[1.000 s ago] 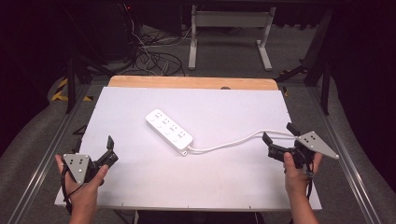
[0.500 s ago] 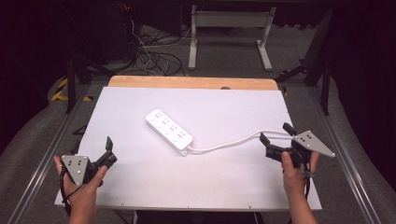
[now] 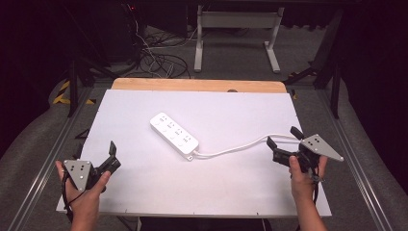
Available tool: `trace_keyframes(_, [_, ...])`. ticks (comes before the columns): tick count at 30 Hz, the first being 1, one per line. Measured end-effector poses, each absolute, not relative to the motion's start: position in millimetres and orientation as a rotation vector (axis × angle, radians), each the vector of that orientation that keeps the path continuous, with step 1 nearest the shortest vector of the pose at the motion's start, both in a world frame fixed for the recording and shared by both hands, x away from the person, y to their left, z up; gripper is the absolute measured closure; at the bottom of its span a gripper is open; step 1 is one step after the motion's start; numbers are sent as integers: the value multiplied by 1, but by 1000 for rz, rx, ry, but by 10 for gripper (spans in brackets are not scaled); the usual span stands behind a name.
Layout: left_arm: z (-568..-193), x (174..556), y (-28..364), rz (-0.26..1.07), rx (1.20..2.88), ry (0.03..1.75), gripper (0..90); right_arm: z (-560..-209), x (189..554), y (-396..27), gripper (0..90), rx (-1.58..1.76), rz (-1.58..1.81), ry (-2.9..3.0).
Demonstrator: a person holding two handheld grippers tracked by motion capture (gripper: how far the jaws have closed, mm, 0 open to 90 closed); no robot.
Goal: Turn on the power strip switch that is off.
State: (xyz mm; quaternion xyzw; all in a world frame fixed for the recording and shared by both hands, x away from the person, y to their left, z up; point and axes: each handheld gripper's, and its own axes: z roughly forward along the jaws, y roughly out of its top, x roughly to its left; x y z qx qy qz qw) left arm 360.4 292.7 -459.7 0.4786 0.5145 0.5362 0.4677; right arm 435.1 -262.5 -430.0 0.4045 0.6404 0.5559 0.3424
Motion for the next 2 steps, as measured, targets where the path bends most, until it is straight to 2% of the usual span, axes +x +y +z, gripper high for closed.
trace_keyframes(2, [-460, 360, 294, 1318, 1168, 1266, 84, -430, 436, -262, 70, 1048, 1449, 1662])
